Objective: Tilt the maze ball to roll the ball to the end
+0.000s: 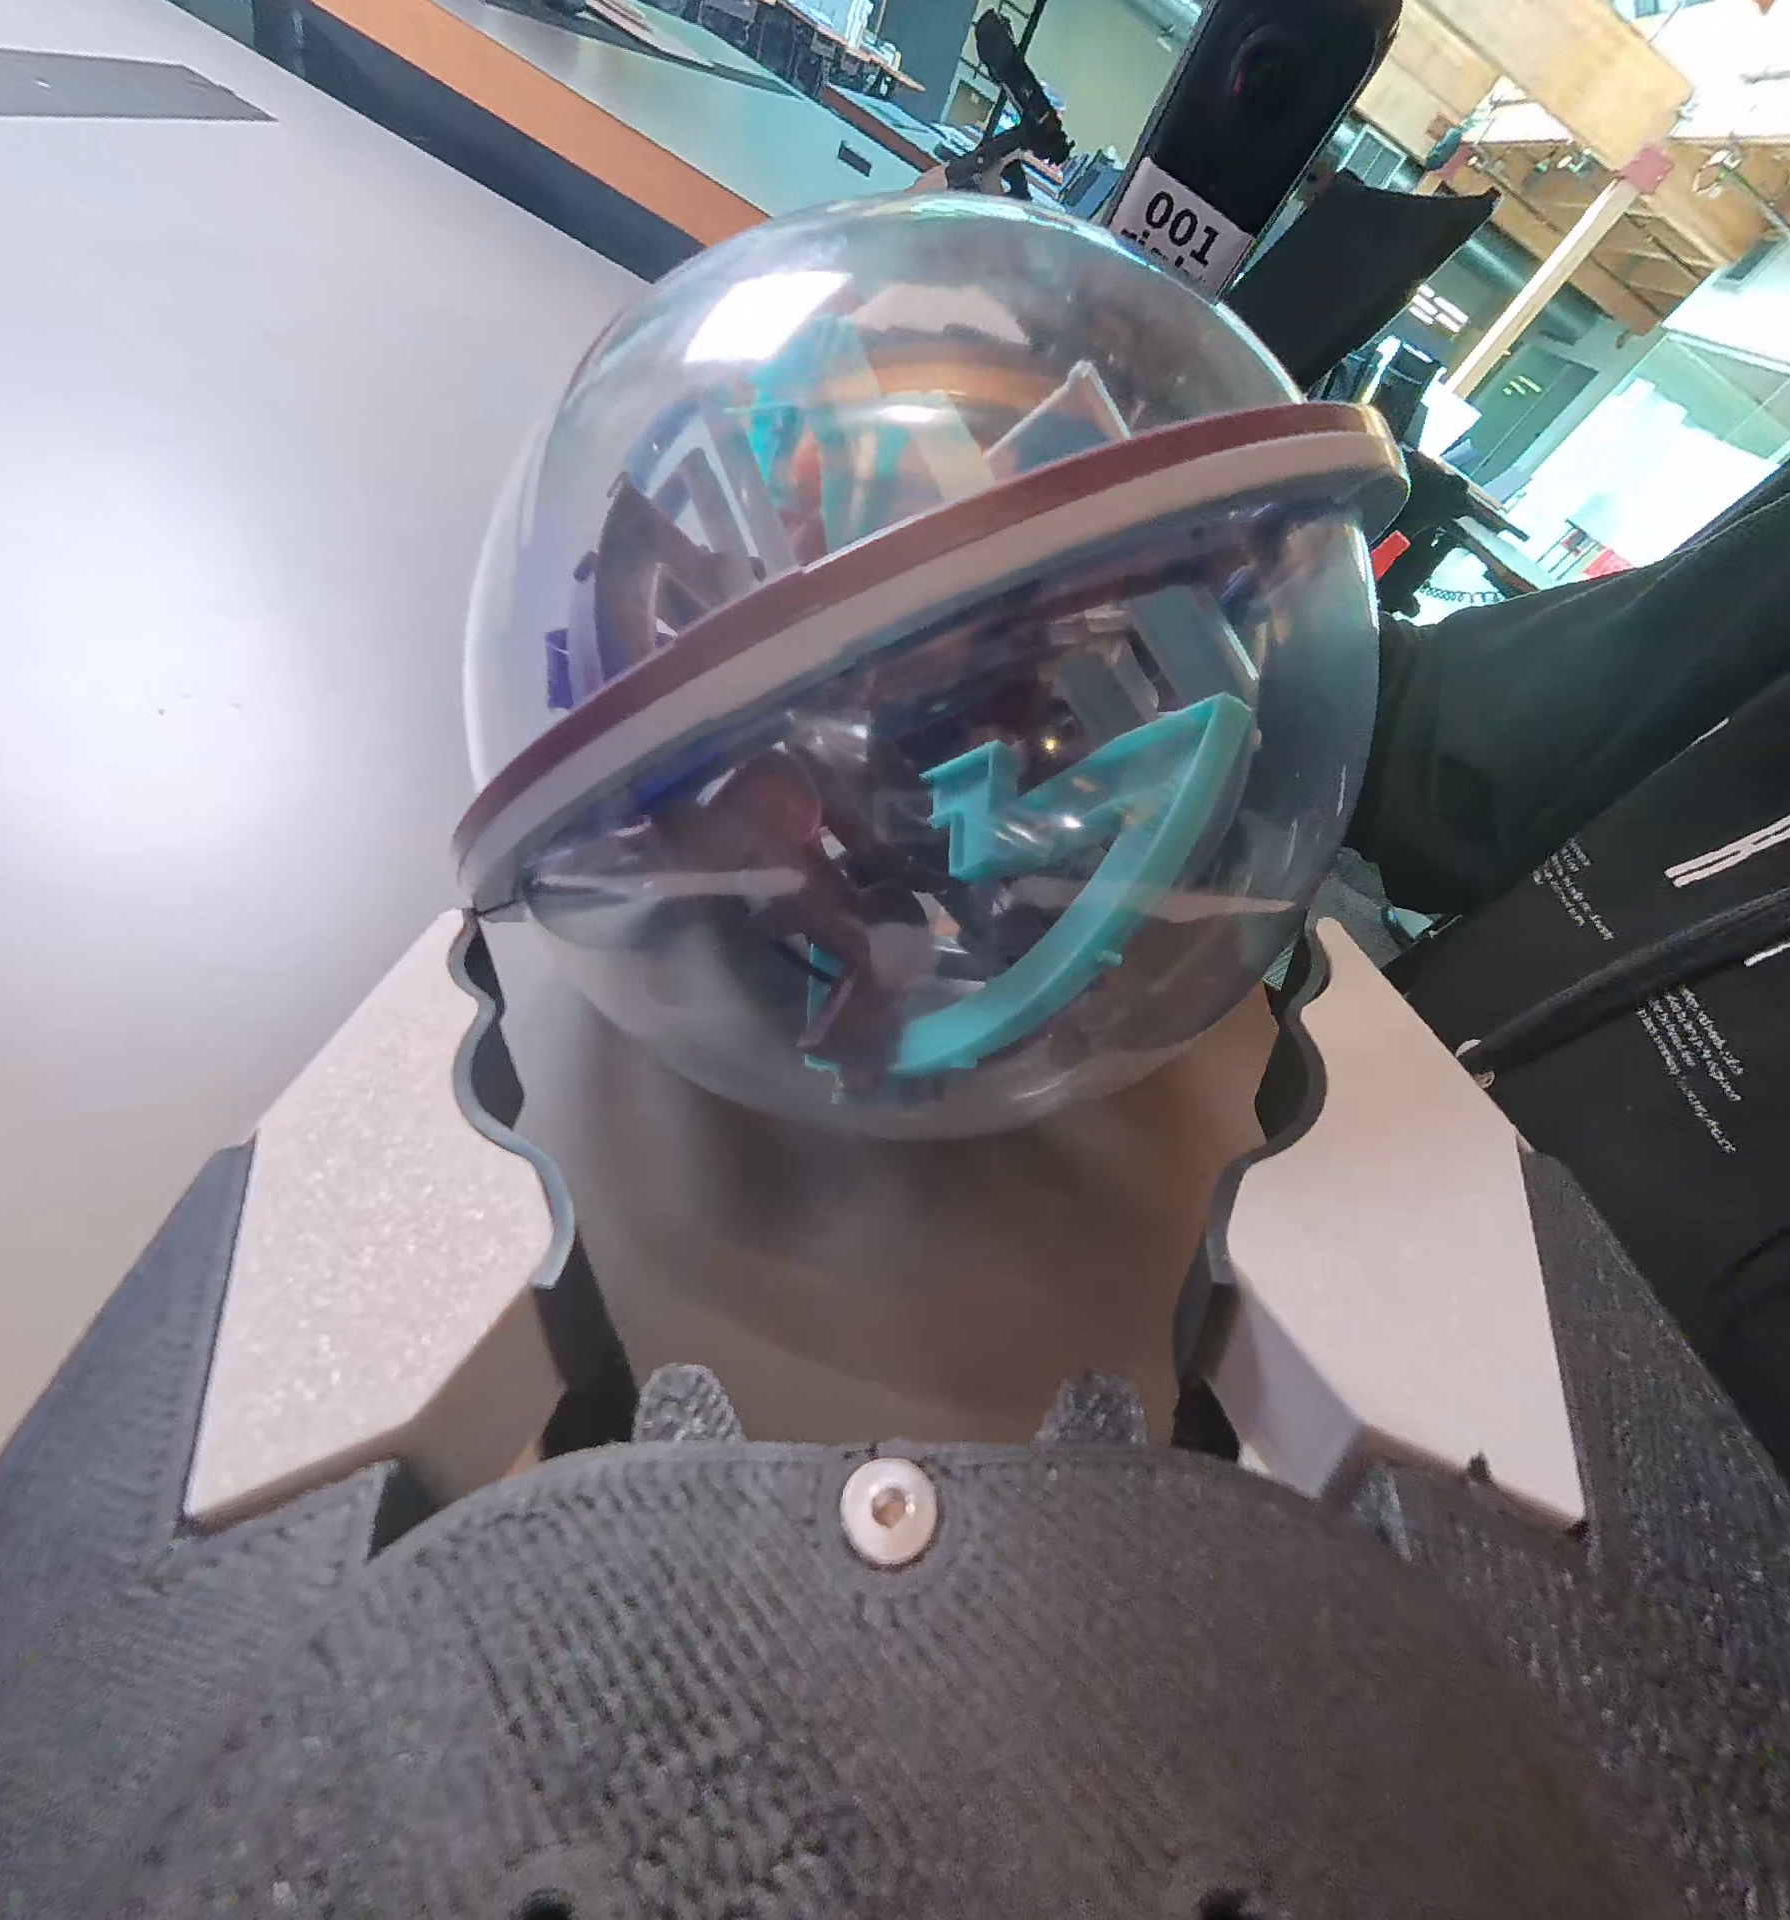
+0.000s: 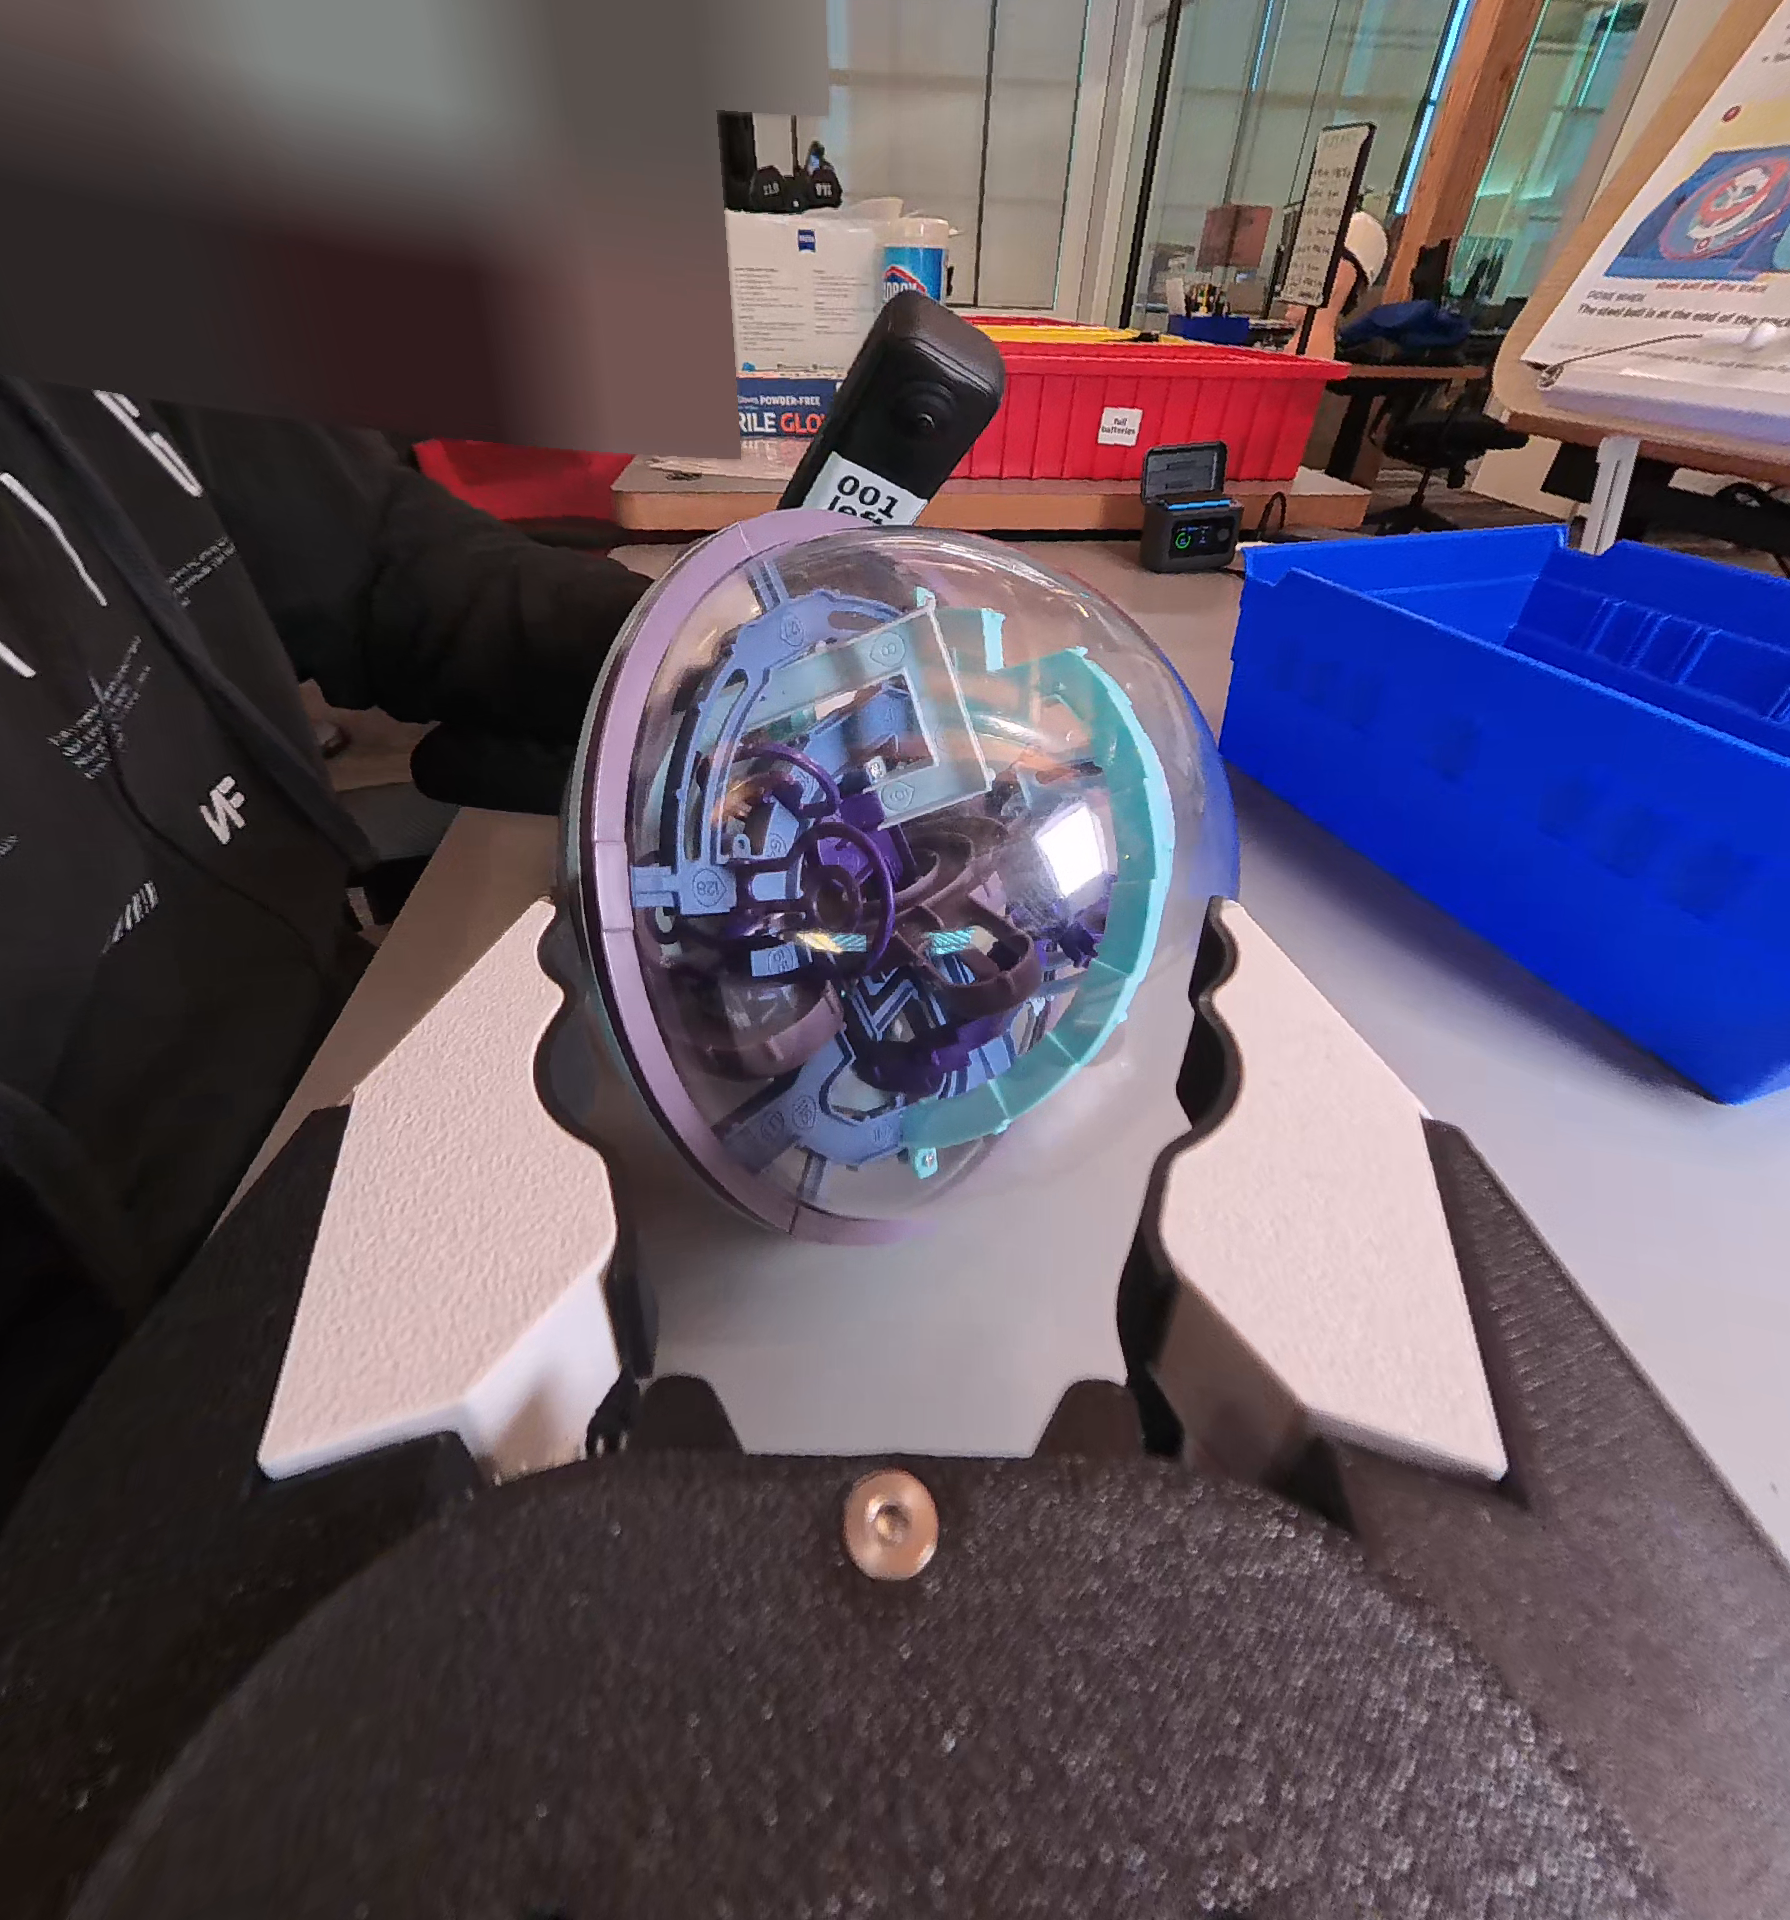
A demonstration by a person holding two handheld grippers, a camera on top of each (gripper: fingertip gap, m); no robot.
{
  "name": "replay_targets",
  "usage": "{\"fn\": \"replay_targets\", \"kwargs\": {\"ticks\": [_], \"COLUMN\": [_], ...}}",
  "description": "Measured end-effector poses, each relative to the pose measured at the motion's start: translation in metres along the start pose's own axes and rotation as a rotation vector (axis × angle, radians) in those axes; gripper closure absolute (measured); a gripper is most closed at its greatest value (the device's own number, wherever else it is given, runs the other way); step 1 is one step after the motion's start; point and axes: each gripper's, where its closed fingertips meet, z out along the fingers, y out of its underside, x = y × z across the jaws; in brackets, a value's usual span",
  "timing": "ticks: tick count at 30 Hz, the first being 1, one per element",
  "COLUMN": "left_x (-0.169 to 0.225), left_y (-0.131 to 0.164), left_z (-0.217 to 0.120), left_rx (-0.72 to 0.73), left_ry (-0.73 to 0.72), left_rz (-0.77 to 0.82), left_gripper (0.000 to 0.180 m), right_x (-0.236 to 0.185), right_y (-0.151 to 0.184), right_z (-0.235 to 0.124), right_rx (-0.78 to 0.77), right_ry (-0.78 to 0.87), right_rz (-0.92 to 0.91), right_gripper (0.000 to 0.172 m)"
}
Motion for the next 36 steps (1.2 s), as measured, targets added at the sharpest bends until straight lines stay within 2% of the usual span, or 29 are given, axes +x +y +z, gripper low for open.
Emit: {"fn": "replay_targets", "kwargs": {"ticks": [4, 11, 19, 23, 28, 31, 36], "left_x": [0.0, -0.003, -0.003, -0.003, -0.007, -0.003, -0.009], "left_y": [-0.001, -0.005, -0.007, -0.008, -0.009, -0.007, -0.004], "left_z": [0.001, 0.0, 0.003, 0.005, 0.002, -0.001, -0.001], "left_rx": [0.005, 0.025, 0.034, 0.039, 0.053, 0.045, -0.002], "left_ry": [-0.018, -0.079, -0.11, -0.129, -0.12, -0.033, 0.024], "left_rz": [0.023, 0.054, 0.057, 0.054, 0.057, 0.036, 0.11], "left_gripper": [0.037, 0.037, 0.038, 0.039, 0.04, 0.041, 0.031], "right_x": [0.0, 0.006, -0.004, 0.003, 0.007, 0.009, 0.014], "right_y": [0.003, 0.015, 0.002, 0.013, 0.015, 0.016, 0.016], "right_z": [-0.002, -0.008, 0.002, 0.018, 0.02, 0.017, 0.012], "right_rx": [-0.031, -0.214, -0.46, -0.562, -0.563, -0.559, -0.54], "right_ry": [0.002, 0.104, 0.303, 0.369, 0.363, 0.353, 0.343], "right_rz": [-0.012, -0.011, -0.09, -0.118, -0.12, -0.096, -0.062], "right_gripper": [0.057, 0.057, 0.039, 0.034, 0.032, 0.032, 0.032]}}
